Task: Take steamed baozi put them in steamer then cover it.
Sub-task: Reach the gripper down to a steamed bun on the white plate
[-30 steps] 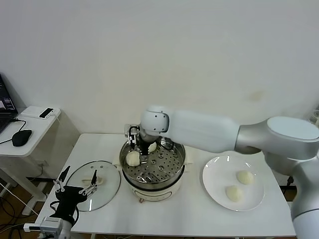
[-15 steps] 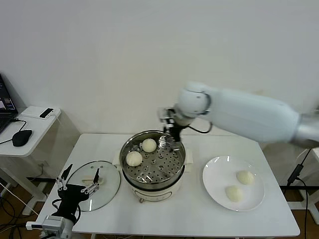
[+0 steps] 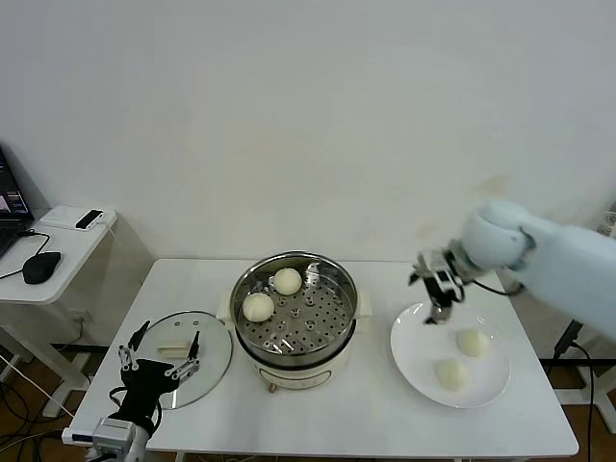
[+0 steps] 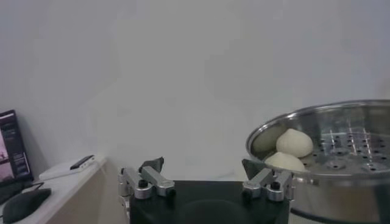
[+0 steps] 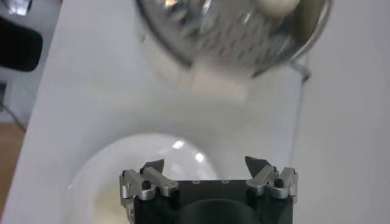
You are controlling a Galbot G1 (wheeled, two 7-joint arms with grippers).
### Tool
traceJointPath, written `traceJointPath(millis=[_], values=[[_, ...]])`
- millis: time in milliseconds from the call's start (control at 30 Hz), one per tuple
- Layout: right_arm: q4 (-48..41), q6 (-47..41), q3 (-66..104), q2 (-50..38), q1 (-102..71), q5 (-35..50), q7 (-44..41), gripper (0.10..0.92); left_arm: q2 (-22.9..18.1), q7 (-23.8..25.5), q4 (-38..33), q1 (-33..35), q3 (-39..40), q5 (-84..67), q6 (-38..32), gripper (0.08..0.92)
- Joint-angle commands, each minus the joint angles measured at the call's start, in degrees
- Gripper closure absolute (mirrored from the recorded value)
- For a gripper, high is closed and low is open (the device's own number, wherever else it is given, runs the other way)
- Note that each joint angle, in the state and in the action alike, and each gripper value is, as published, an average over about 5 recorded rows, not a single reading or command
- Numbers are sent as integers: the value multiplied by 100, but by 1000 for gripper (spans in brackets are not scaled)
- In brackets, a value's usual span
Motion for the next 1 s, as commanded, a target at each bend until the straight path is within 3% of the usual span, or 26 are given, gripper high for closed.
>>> traceJointPath(millis=[33,333,1000], values=[[304,402,1500,-1186,-2551,-931,-8,203,-1,4,57,28,26,73,0,177],[-31,424,2314,-767,-3644,-1250,120,203,-51,-2,60,83,-11,117,1,177],[-970,244,2304,29,-3684,-1345,404,203,-86,21,154,68,-47,123,1,177]])
